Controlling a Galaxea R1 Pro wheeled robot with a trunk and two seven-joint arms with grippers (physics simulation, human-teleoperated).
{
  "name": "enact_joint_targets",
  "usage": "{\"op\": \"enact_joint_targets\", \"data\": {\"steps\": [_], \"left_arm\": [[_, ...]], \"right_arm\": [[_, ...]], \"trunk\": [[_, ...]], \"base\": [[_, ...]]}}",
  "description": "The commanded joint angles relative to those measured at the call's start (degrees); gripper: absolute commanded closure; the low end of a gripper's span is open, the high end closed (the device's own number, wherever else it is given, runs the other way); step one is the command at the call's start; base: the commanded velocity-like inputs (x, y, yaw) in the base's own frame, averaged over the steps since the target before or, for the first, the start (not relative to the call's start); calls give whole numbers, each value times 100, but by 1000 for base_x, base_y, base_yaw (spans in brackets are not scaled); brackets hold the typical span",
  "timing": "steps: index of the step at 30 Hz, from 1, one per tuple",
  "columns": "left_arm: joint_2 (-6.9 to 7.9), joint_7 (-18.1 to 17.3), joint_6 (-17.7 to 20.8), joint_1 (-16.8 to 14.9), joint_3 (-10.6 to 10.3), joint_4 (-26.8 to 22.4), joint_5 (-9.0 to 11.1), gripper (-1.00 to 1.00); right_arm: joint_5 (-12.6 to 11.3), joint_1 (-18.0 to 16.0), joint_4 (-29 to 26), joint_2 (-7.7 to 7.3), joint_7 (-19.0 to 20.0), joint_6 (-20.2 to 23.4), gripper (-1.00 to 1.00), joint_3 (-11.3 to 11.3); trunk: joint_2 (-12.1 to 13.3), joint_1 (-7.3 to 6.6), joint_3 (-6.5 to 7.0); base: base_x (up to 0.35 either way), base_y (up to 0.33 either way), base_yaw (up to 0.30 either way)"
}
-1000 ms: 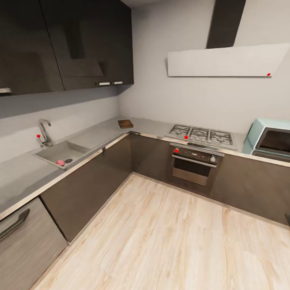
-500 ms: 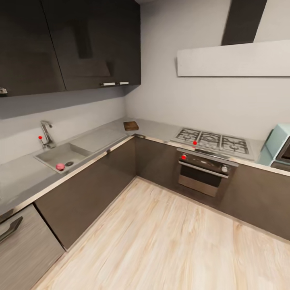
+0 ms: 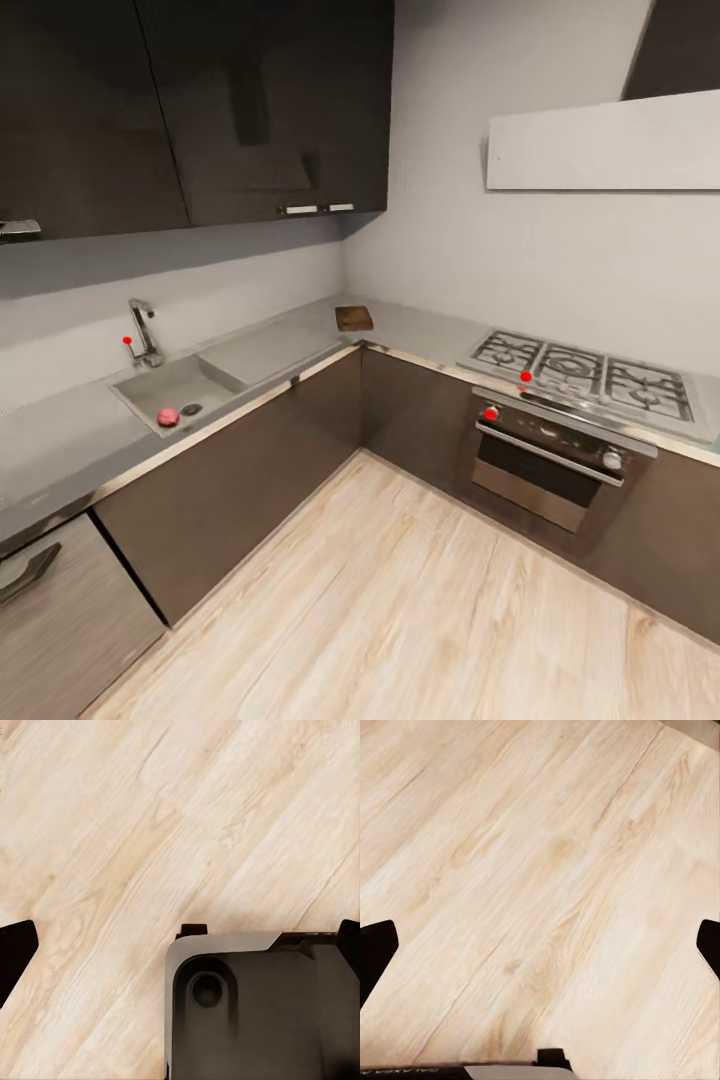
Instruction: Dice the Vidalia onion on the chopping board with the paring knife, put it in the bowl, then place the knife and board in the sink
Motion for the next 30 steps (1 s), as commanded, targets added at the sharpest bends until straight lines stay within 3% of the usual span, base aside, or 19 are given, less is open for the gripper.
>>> {"op": "enact_joint_targets", "data": {"steps": [1,22,30], "left_arm": [[0,1,-8,1,4,-8,2,-100],[8,1,-8,1,4,-8,2,-100],[13,-20,-8,1,-4,3,2,-100]], "right_arm": [[4,-1,-2,1,-20,-11,-100,1],[4,-1,6,1,-20,-11,-100,1],[6,-1,-76,-7,-15,-6,-100,13]], "trunk": [[-10,6,-10],[-10,6,-10],[-10,6,-10]], "base": [[292,-138,244],[285,-185,245],[77,-73,126]]}}
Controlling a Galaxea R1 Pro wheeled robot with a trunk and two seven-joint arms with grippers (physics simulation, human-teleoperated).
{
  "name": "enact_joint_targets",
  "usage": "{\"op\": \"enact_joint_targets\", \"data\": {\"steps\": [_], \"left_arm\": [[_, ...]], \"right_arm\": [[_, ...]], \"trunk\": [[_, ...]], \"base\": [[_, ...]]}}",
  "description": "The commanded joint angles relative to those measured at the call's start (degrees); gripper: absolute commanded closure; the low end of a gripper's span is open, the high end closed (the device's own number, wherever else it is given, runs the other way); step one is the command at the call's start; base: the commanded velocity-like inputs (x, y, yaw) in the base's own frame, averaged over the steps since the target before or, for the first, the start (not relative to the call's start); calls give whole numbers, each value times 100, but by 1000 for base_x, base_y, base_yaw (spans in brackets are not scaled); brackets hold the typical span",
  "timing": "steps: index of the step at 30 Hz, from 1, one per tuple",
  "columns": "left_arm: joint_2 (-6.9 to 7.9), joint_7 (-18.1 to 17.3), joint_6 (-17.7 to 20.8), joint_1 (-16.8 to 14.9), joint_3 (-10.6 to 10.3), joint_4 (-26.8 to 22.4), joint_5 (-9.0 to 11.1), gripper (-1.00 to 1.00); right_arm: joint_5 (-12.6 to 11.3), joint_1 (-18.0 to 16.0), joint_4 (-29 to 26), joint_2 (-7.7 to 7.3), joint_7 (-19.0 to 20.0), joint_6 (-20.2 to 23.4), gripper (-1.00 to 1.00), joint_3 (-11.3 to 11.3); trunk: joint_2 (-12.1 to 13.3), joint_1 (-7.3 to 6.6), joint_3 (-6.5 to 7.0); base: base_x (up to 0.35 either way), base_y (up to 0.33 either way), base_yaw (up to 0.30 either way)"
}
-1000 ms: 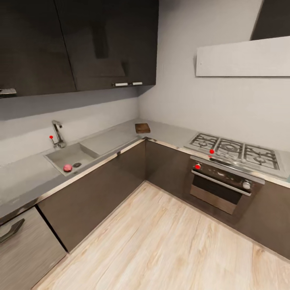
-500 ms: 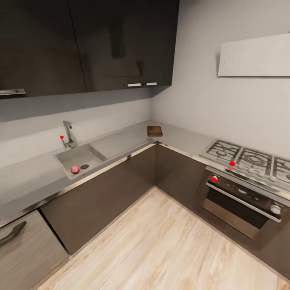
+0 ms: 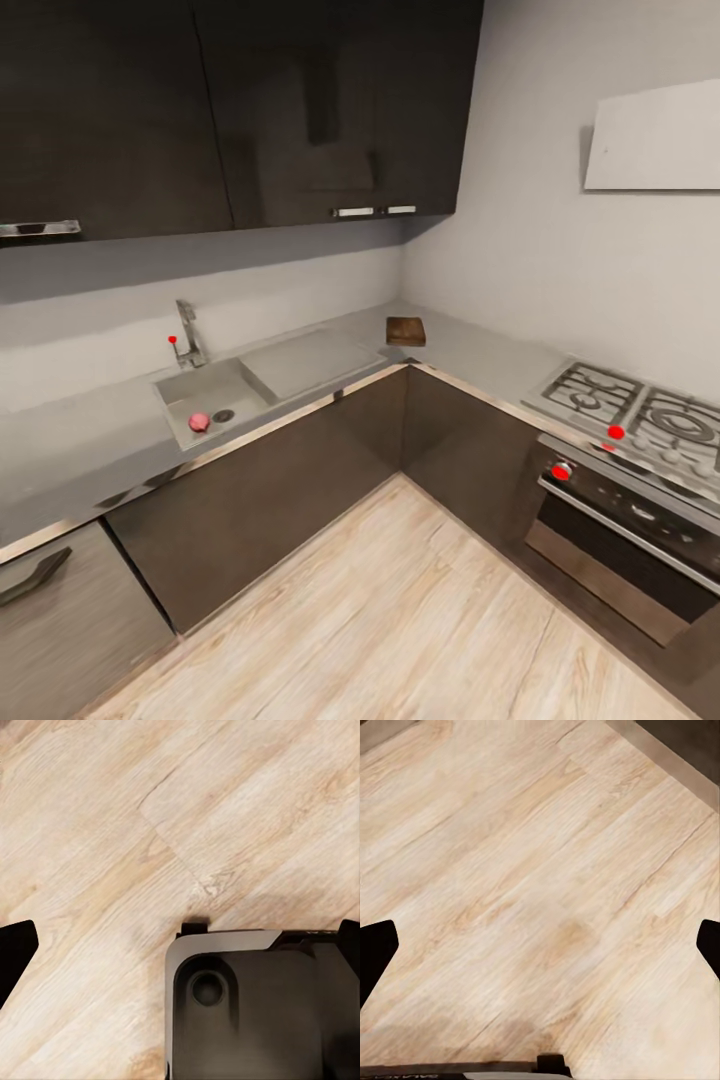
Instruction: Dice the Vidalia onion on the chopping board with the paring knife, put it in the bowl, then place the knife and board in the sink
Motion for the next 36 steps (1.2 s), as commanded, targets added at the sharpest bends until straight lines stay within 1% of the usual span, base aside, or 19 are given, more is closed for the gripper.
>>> {"op": "enact_joint_targets", "data": {"steps": [1,5,7,9,10,12,17,18,20,21,22,25,28,29,30,31,32,34,36], "left_arm": [[5,-7,-8,1,5,-4,2,-100],[8,-13,-8,1,10,-1,2,-100],[7,-15,-8,1,10,3,2,-100],[7,-15,-8,1,11,6,2,-100],[6,-16,-8,1,11,9,2,-100],[1,-16,-8,1,7,29,2,-100],[-3,-16,-8,1,10,34,2,-100],[-4,-16,-8,1,11,34,2,-100],[-4,-16,-8,1,11,35,2,-100],[-4,-16,-8,1,11,35,2,-100],[-7,-16,-8,1,12,35,2,-100],[-11,-16,-8,1,12,35,2,-100],[-12,-16,-8,1,12,35,2,-100],[-12,-16,-8,1,12,35,2,-100],[-13,-16,-8,1,12,35,2,-100],[-13,-16,-8,1,12,35,2,-100],[-13,-16,-8,1,12,35,2,-100],[-13,-16,-8,1,12,35,5,-100],[-14,-19,-8,1,7,38,8,-100]], "right_arm": [[6,-1,-101,-2,-40,-2,-100,2],[16,-1,-818,4,-217,162,-100,6],[18,-7,-1328,17,-353,487,-100,12],[18,-49,-1894,37,-494,1061,-100,19],[13,-289,-2860,109,-694,2274,-100,58],[11,-750,-3530,215,-813,3253,-100,172],[128,-1868,-3813,443,-1196,4315,-100,366],[194,-2307,-3799,579,-1378,4673,-100,428],[241,-2916,-3708,778,-1550,5035,-100,479],[249,-3076,-3668,823,-1583,5104,-100,487],[266,-3543,-3504,904,-1674,5285,-100,503],[275,-4219,-3081,904,-1780,5489,-100,512],[278,-5265,-2141,904,-1848,5614,-100,517],[279,-5497,-1911,904,-1854,5624,-100,517],[277,-6233,-1155,904,-1868,5629,-100,515],[273,-6719,-650,904,-1873,5622,-100,511],[271,-6950,-418,904,-1874,5612,-100,509],[259,-7702,265,904,-1880,5539,-100,495],[235,-8034,513,904,-1885,5476,-100,489]], "trunk": [[-10,3,-10],[-10,3,-10],[-10,3,-10],[-10,3,-10],[-10,3,-10],[-10,3,-10],[-10,3,-10],[-10,3,-10],[-10,3,-10],[-10,3,-10],[-10,3,-10],[-10,3,-10],[-10,3,-10],[-10,3,-10],[-10,3,-10],[-10,3,-10],[-10,3,-10],[-10,3,-10],[-10,3,-10]], "base": [[9,-9,20],[4,-4,9],[1,-1,3],[1,-1,2],[0,0,0],[0,0,0],[0,0,0],[0,0,0],[0,0,0],[0,0,0],[0,0,0],[0,0,0],[0,0,0],[0,0,0],[0,0,0],[0,0,0],[0,0,0],[21,-20,0],[80,-70,0]]}}
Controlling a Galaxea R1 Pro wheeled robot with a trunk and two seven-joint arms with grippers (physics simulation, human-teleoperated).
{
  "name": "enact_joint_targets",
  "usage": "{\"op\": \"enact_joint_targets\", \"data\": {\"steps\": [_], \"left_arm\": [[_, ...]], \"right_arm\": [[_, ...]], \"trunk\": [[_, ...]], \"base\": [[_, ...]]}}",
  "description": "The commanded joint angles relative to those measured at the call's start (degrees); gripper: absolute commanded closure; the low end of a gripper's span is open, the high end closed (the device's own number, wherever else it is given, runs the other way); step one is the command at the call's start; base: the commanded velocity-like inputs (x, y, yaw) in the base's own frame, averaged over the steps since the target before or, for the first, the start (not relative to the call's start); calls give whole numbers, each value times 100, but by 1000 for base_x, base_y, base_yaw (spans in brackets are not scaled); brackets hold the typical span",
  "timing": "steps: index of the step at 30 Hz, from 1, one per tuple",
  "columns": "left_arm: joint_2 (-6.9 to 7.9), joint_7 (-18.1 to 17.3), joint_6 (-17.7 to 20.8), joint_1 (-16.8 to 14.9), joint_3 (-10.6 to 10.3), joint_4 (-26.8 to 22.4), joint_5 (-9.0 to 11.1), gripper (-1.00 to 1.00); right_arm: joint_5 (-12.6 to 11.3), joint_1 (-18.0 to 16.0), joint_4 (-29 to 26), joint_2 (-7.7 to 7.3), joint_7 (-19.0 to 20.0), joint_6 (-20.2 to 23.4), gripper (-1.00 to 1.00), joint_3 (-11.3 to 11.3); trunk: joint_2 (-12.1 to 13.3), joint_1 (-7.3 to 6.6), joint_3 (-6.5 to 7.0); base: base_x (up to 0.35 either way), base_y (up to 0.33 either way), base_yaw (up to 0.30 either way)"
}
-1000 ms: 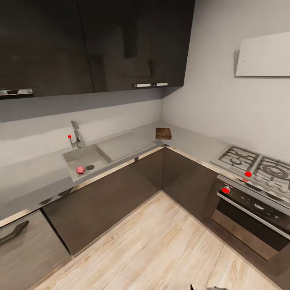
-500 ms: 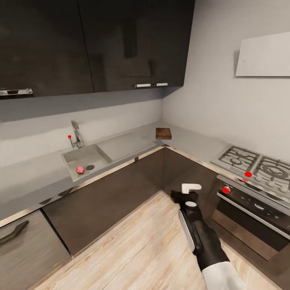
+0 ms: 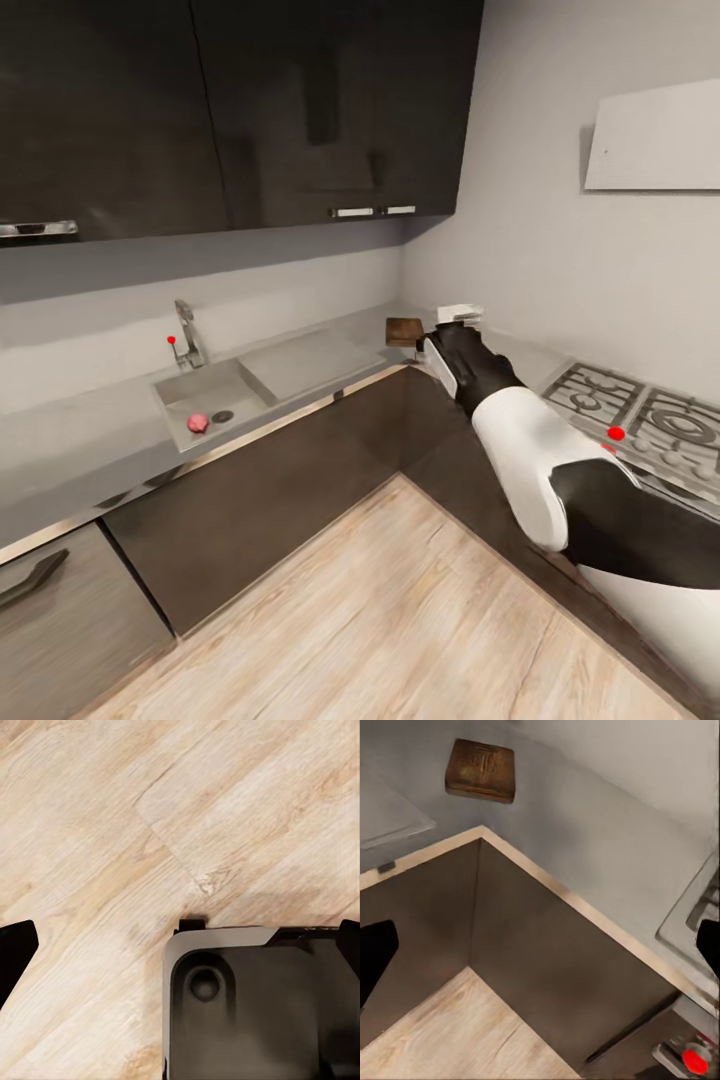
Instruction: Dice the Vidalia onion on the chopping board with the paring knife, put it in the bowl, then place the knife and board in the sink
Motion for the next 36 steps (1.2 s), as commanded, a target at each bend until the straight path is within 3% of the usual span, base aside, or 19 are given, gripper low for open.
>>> {"op": "enact_joint_targets", "data": {"steps": [1,5,11,22,36], "left_arm": [[0,-4,-9,1,3,-7,4,-100],[1,-8,-9,1,0,-6,4,-100],[1,-8,-9,1,0,-11,-2,-100],[1,-9,-9,1,0,-5,3,-100],[1,-9,-9,1,6,-2,6,-100]], "right_arm": [[5,-84,54,0,-10,26,-100,13],[-91,-306,246,0,-19,-179,-100,6],[-260,-352,534,0,-30,-631,-100,-15],[-287,-356,892,0,-29,-714,-100,-16],[-295,-353,969,0,-23,-718,-100,-15]], "trunk": [[-11,5,-13],[-11,5,-13],[-11,5,-13],[-11,5,-13],[-11,5,-13]], "base": [[129,-101,0],[220,-101,0],[297,-24,0],[314,-18,0],[315,-112,0]]}}
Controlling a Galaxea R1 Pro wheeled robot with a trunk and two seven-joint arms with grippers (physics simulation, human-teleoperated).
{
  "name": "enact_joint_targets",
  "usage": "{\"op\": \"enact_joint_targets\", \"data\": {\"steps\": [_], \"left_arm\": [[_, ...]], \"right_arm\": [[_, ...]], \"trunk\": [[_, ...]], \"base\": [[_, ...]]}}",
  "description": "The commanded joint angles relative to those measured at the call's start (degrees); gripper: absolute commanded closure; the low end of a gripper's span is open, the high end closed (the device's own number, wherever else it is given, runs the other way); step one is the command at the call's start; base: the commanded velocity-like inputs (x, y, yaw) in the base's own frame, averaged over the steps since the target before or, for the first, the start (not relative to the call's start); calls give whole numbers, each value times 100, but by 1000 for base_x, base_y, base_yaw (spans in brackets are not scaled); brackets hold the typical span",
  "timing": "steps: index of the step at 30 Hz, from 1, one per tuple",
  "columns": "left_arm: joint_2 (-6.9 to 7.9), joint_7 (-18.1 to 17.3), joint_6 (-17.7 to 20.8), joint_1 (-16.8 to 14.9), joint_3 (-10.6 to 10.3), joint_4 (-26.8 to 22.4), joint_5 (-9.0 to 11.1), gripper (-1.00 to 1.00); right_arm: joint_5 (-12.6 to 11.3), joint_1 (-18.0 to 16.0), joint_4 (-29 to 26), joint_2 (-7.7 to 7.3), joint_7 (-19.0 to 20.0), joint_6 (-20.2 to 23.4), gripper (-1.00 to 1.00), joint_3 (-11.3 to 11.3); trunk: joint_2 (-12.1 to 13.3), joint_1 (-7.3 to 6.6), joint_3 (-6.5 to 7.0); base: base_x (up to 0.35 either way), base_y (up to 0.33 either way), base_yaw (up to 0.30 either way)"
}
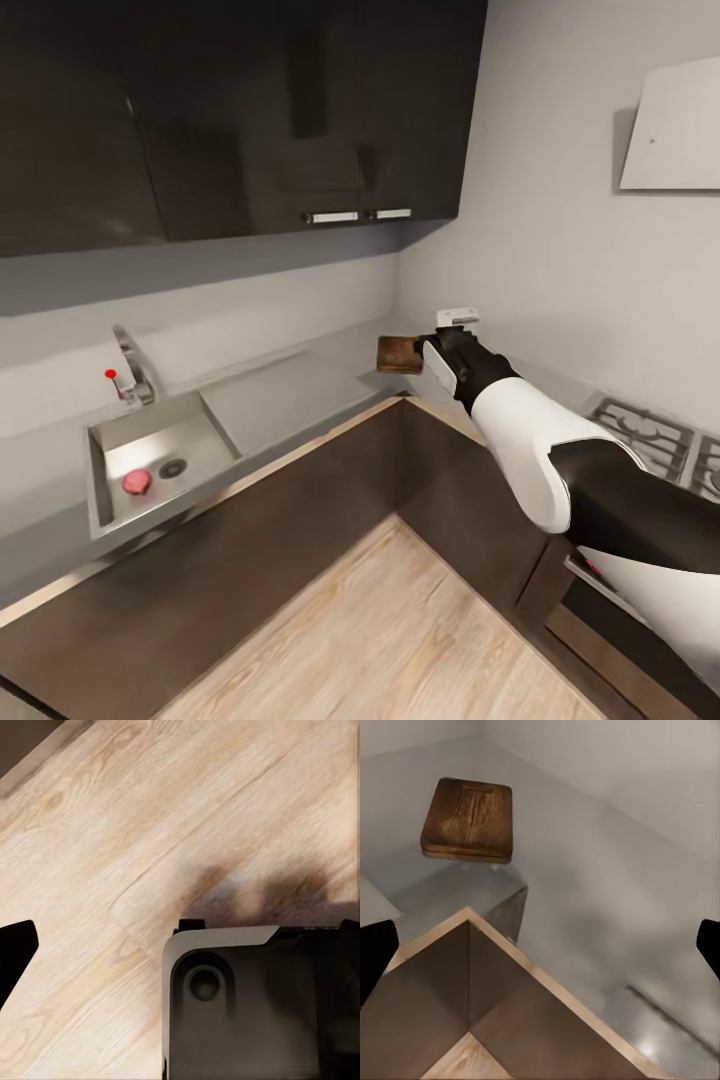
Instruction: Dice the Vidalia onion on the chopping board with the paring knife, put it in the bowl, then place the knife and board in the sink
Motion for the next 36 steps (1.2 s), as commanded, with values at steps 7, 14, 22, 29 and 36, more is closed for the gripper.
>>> {"op": "enact_joint_targets", "data": {"steps": [7,14,22,29,36], "left_arm": [[2,-3,-10,1,7,-7,4,-100],[2,-2,-10,1,7,-7,4,-100],[0,-2,-10,1,7,-7,4,-100],[1,-1,-10,1,7,-7,4,-100],[0,3,-10,1,7,-7,4,-100]], "right_arm": [[-5,1,2,0,-21,46,-100,42],[-5,2,8,0,-21,38,-100,46],[-5,9,8,0,-23,26,-100,45],[-5,14,8,0,-23,-57,-100,39],[-1,18,56,0,-23,-80,-100,37]], "trunk": [[-11,7,-11],[-11,7,-11],[-11,7,-11],[-11,7,-11],[-11,7,-11]], "base": [[315,-124,0],[285,-116,0],[55,-15,76],[3,-1,249],[0,-1,261]]}}
